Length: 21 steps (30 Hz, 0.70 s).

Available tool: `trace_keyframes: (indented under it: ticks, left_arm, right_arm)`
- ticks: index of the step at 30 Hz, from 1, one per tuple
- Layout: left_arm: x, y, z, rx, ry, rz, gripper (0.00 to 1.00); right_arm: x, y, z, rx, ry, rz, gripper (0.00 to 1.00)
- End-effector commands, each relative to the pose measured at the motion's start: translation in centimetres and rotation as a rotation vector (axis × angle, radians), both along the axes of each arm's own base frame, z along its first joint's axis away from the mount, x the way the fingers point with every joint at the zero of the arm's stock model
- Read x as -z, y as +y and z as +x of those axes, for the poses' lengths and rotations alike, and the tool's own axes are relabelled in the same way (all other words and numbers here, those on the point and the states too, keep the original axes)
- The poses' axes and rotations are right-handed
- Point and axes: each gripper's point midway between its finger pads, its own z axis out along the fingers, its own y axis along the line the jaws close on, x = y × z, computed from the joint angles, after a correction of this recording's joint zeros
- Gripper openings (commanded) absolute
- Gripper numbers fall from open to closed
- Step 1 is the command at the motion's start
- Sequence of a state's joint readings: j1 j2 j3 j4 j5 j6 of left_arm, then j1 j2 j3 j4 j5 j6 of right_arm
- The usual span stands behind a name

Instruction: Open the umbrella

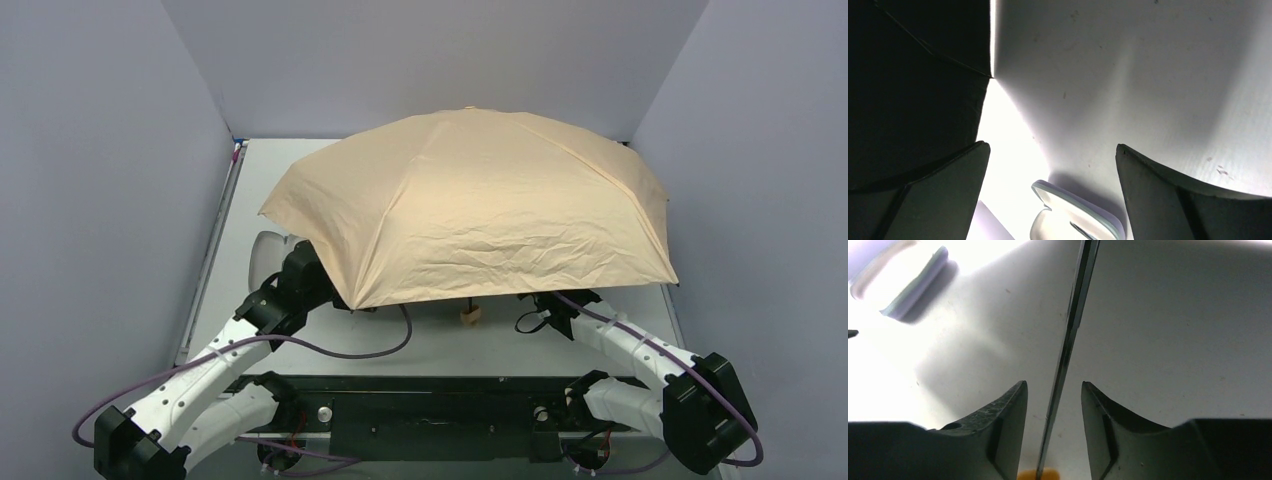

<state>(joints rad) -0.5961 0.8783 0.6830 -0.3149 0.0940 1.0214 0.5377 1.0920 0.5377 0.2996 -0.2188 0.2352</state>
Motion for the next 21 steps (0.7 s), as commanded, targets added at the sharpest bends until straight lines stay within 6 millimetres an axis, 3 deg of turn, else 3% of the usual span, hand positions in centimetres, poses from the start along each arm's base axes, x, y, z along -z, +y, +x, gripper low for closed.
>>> trace_keyframes:
  ticks: [1, 5, 11, 18, 21]
  left_arm:
    - [1.4, 0.9, -1.9, 0.049, 0.054, 0.081, 0.97]
    - [3.2, 2.1, -2.8, 0.026, 0.109, 0.14, 0.97]
    - [4.7, 3.8, -3.4, -0.093, 0.211, 0.152, 0.97]
    - [6.3, 6.2, -4.6, -0.276, 0.307, 0.123, 0.97]
    - [6.6, 8.2, -4.8, -0.369, 0.322, 0.115, 0.97]
  right_arm:
    - [0.4, -0.2, -1.0, -0.073, -0.012, -0.12, 0.43]
    - [2.0, -1.8, -2.5, -0.133, -0.006, -0.276, 0.53]
    - [2.7, -5.2, -4.7, -0.188, -0.08, -0.497, 0.66]
    - [1.3, -9.5, -6.0, -0.106, -0.153, -0.642, 0.73]
    - [0.9, -11.4, -6.7, -0.058, -0.17, -0.695, 0.74]
